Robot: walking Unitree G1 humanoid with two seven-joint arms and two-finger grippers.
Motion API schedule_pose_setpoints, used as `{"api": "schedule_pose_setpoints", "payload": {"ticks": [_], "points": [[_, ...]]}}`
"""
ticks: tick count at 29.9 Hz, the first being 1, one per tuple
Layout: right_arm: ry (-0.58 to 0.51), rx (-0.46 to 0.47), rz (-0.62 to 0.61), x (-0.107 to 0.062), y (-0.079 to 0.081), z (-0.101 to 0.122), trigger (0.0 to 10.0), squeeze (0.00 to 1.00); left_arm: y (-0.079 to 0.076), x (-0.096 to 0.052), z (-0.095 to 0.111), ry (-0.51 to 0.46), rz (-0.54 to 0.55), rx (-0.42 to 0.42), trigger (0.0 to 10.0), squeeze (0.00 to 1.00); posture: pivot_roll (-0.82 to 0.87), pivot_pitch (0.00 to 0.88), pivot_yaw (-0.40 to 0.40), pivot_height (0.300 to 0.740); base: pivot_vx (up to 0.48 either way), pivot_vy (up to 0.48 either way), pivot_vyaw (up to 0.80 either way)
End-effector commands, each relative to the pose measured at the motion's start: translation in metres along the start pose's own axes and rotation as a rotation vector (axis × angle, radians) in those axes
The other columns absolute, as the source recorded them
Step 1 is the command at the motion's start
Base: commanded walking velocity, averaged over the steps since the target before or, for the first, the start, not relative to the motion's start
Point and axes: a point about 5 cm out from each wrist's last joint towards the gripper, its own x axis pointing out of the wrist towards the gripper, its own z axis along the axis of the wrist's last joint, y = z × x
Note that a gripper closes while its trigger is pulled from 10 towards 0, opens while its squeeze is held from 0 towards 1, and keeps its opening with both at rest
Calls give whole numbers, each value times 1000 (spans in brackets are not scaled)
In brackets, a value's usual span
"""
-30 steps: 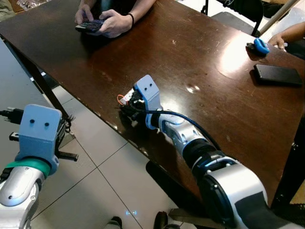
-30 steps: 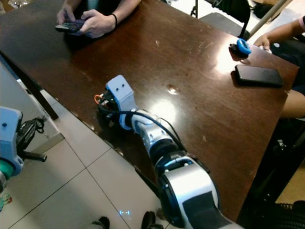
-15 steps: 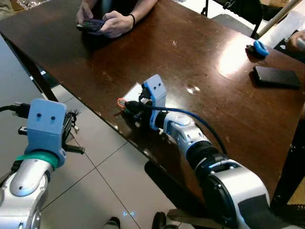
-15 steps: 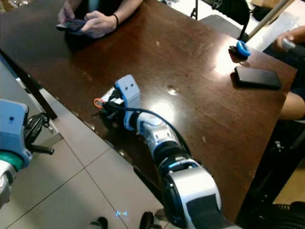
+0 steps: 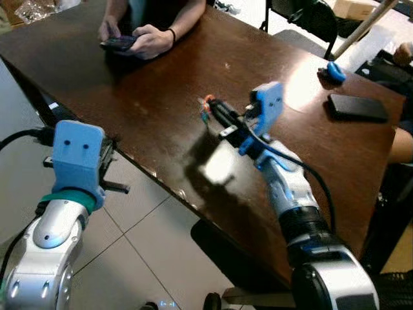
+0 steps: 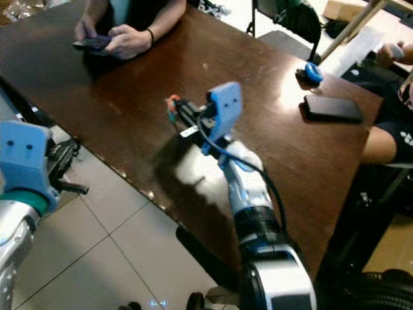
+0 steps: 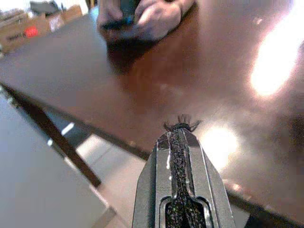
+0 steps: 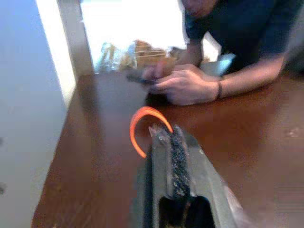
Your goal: Hang keys on a hook
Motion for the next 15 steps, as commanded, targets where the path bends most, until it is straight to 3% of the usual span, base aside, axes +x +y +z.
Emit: {"api": "schedule_pose_setpoints", "payload": {"ticks": [1,6,15], "points": [[-19,-28,-81,-15,-7,3,10000,0,-3,0,-1,-12,13,8,10000,0,177,152,-1,740,0,0,0],[-36,-45,-151,-27,-12,4,10000,0,0,3,-1,-20,57,5,10000,0,161,135,4,740,0,0,0],[-49,-25,-216,-31,-15,0,10000,0,8,10,0,-30,122,8,10000,0,166,121,6,740,0,0,0]]}}
